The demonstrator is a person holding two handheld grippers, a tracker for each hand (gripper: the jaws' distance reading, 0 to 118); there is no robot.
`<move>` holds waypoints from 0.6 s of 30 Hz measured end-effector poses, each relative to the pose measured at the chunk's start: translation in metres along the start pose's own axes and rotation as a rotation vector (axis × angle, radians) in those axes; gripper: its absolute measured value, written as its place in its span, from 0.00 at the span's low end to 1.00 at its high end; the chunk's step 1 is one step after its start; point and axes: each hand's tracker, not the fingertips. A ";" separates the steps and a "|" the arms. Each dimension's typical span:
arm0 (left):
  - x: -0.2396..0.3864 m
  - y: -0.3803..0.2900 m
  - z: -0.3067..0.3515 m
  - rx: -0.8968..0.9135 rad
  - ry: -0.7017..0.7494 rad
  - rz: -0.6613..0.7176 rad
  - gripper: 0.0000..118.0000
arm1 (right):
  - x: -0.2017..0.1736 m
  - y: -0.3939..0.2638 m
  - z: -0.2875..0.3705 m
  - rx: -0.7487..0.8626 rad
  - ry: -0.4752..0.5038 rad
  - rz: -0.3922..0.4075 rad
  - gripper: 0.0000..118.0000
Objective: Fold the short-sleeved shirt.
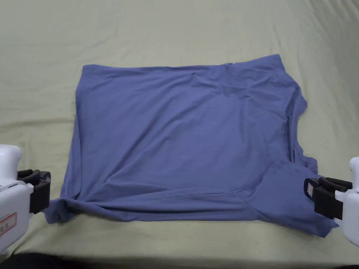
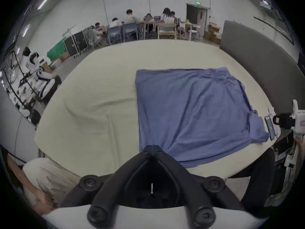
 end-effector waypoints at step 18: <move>-0.025 -0.038 -0.125 -0.271 -0.112 0.097 0.02 | -0.002 -0.010 -0.024 -0.086 0.029 -0.015 0.02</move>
